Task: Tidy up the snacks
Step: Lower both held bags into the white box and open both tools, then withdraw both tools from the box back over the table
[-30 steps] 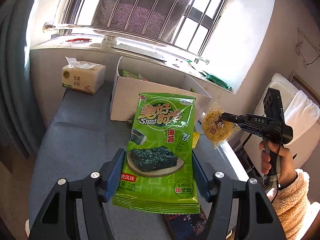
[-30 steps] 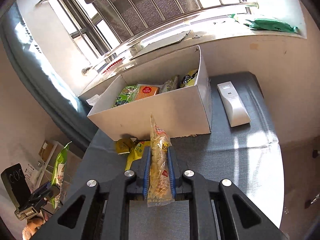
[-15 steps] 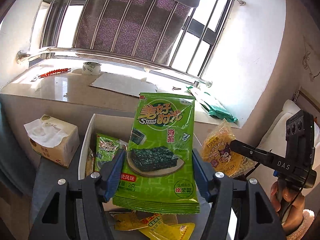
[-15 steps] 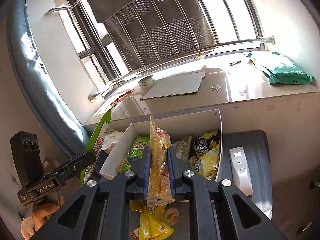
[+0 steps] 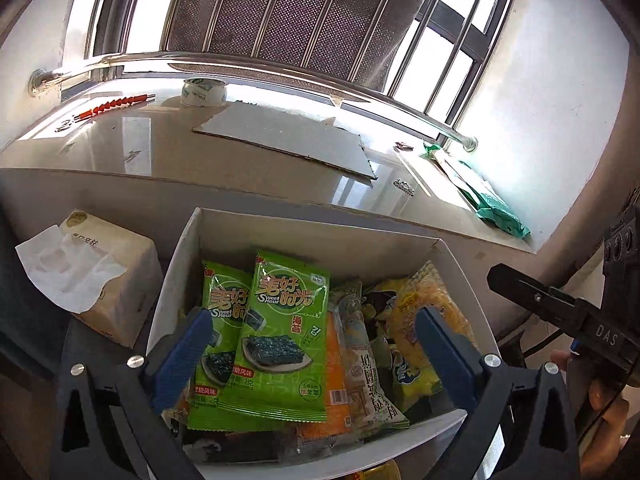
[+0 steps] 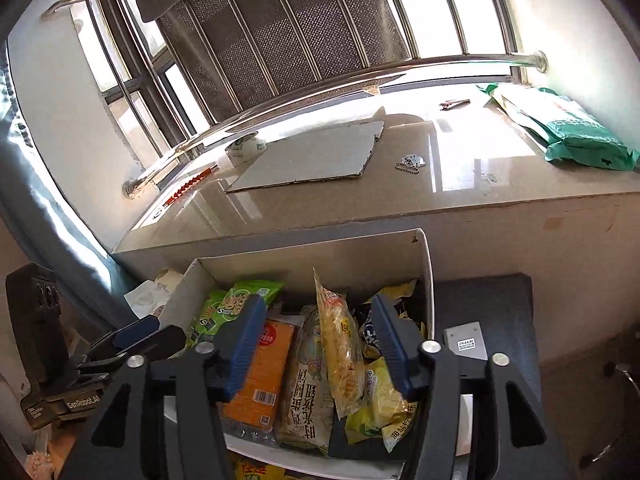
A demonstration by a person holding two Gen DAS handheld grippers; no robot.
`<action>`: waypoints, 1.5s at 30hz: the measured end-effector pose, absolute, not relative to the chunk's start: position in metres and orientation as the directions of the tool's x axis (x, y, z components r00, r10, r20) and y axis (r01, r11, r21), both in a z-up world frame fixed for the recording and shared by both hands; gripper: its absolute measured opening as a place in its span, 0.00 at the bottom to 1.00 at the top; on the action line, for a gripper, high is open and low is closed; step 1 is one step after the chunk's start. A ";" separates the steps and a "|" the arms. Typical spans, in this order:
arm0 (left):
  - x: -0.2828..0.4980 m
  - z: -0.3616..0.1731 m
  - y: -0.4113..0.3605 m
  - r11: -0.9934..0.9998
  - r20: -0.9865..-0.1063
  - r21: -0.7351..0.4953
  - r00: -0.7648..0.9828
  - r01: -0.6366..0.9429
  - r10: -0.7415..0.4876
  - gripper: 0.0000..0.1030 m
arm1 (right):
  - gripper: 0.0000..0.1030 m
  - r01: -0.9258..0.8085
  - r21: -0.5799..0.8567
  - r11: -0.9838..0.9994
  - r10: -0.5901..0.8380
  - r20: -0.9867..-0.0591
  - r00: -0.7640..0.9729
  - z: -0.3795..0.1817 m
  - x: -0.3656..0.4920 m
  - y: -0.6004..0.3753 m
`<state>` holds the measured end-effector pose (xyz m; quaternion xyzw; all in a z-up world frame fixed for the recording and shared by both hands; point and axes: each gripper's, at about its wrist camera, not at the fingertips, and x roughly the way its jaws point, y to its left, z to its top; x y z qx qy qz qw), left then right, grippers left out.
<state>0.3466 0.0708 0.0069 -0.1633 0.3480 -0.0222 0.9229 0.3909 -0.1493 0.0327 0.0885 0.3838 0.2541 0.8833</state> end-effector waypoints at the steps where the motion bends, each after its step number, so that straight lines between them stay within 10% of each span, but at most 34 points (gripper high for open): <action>1: 0.344 0.007 0.073 0.946 -0.634 -0.315 0.758 -0.072 -0.153 1.00 | 1.00 -0.383 0.362 0.850 0.526 -0.621 0.582 0.034 0.390 -0.150; 21: 0.152 0.017 0.066 0.982 -0.508 -0.188 0.852 0.032 -0.125 1.00 | 1.00 -0.556 0.197 0.807 0.562 -0.543 0.624 0.055 0.216 -0.161; 45: 0.010 -0.059 0.021 0.965 -0.583 -0.262 0.800 -0.025 -0.138 1.00 | 1.00 -0.491 0.245 0.836 0.527 -0.609 0.592 -0.046 0.035 -0.209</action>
